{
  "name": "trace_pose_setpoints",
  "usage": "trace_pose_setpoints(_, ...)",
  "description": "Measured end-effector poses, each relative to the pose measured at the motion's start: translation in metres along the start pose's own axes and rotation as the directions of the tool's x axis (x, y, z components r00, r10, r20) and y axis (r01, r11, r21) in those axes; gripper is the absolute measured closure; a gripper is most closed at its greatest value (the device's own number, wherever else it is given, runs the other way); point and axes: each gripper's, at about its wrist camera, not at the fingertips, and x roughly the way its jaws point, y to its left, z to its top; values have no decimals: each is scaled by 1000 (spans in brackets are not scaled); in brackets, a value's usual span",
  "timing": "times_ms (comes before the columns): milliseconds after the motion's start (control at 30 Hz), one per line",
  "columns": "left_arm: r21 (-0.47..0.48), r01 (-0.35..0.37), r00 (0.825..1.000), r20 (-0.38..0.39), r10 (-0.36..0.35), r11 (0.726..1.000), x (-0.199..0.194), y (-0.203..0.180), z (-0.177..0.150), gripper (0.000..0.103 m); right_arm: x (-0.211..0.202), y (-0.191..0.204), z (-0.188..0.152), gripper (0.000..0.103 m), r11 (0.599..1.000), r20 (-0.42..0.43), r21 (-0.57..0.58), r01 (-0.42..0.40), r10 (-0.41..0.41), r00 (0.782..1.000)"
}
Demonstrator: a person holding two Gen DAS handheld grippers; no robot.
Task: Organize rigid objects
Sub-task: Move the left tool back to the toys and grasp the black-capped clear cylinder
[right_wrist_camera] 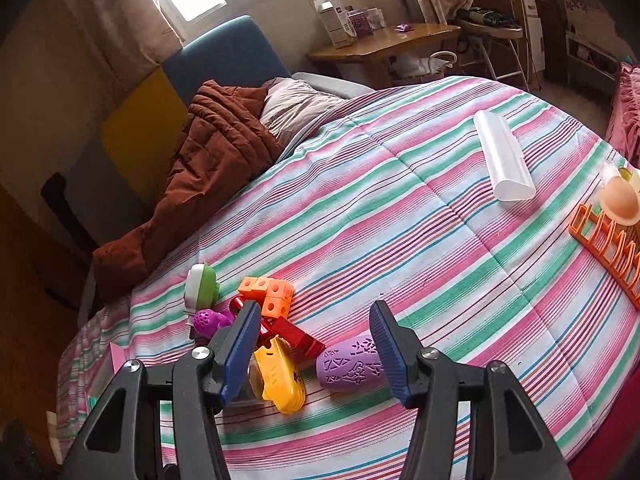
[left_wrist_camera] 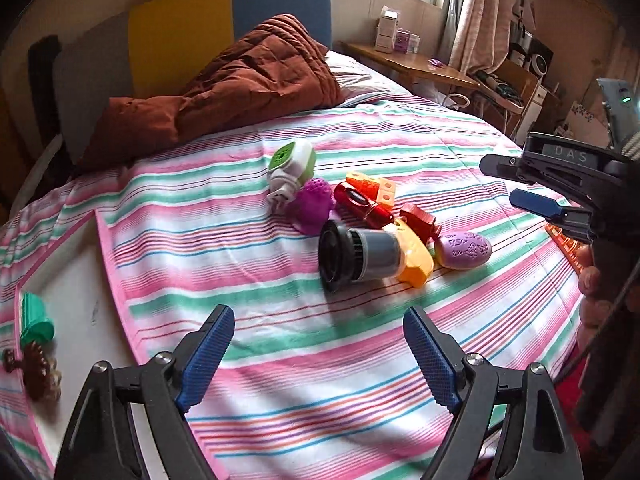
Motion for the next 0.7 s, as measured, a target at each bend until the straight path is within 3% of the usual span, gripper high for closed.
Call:
trace_pose_setpoints(200, 58, -9, 1000, -27, 10, 998, 38, -30, 28, 3, 0, -11, 4, 44, 998, -13, 53, -27, 28, 1000)
trace_pose_setpoints(467, 110, -95, 993, -54, 101, 989, 76, -44, 40, 3, 4, -13, 5, 43, 996, -40, 79, -47, 50, 998)
trace_pose_setpoints(567, 86, -81, 995, -57, 86, 993, 82, -39, 40, 4, 5, -12, 4, 43, 996, -41, 71, -47, 50, 998)
trace_pose_setpoints(600, 77, -71, 996, -54, 76, 994, 83, -36, 39, 9, 5, -12, 4, 43, 997, -39, 69, -44, 47, 998)
trace_pose_setpoints(633, 63, -39, 997, -58, 42, 997, 84, -32, 38, 30, 5, -12, 4, 43, 997, -39, 69, -41, 44, 998)
trace_pose_setpoints(667, 43, 8, 997, -78, -4, 999, 86, -27, 37, 40, 6, -12, 4, 43, 997, -40, 71, -38, 41, 998)
trace_pose_setpoints(700, 17, 28, 996, -84, -26, 999, 87, -23, 35, 40, 7, -13, 4, 43, 997, -44, 73, -34, 38, 998)
